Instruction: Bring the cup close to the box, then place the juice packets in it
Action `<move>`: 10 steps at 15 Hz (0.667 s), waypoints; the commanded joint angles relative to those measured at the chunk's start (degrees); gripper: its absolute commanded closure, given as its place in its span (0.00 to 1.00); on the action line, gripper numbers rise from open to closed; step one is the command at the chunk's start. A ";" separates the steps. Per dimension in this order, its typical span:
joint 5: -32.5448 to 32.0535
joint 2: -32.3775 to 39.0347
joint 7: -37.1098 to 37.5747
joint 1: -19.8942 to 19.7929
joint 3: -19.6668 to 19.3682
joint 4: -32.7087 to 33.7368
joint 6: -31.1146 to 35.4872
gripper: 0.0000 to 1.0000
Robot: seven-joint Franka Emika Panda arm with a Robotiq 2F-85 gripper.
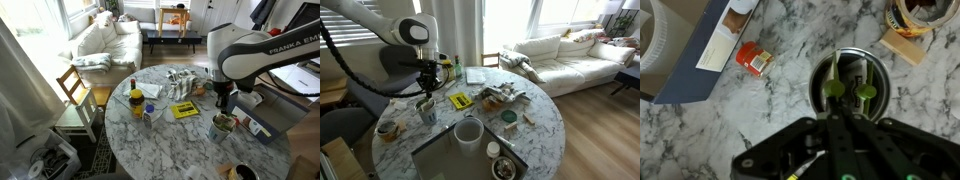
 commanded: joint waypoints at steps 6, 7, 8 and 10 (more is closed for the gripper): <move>0.87 0.84 1.98 0.45 -0.02 -0.67 0.14 0.73; 1.53 0.76 1.71 0.35 0.02 -0.25 -0.39 0.72; 2.21 0.53 1.18 0.28 0.09 0.37 -1.01 0.65; 4.06 -0.34 0.49 0.14 0.15 1.78 -2.61 0.50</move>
